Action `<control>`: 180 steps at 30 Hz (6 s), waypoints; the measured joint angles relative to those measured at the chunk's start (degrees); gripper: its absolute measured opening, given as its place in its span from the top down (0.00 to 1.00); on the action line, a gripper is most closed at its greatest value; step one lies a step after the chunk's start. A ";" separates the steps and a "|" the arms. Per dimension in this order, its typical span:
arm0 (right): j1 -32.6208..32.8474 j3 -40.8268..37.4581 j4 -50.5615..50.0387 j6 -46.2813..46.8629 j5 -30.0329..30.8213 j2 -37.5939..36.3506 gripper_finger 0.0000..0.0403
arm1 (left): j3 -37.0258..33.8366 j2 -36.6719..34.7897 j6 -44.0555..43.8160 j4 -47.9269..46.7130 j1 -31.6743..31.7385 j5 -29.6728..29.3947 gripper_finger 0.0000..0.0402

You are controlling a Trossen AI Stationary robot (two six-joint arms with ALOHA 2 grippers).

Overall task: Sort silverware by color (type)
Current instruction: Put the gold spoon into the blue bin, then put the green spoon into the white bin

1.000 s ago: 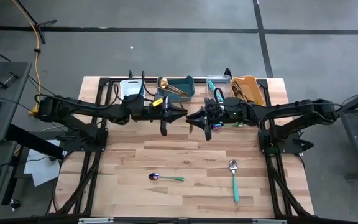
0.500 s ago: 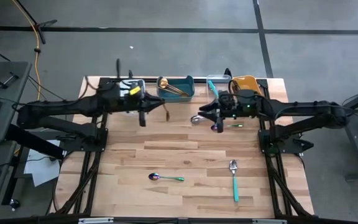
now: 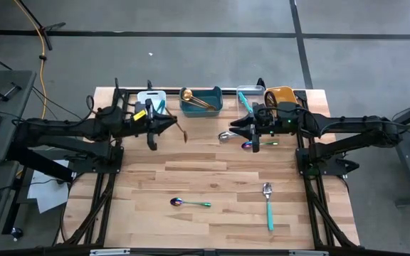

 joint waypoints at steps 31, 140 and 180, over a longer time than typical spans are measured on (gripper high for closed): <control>-0.04 0.00 -2.53 2.35 0.21 0.04 0.75 | 47.47 47.75 28.31 -36.85 30.14 9.57 0.96; -0.02 0.00 -6.32 4.50 4.32 0.13 0.75 | 2.01 4.45 -3.06 -6.37 0.06 7.41 0.66; -0.03 -0.02 -6.36 4.08 4.35 0.13 0.75 | 22.32 38.35 5.92 -44.44 -18.73 10.44 0.67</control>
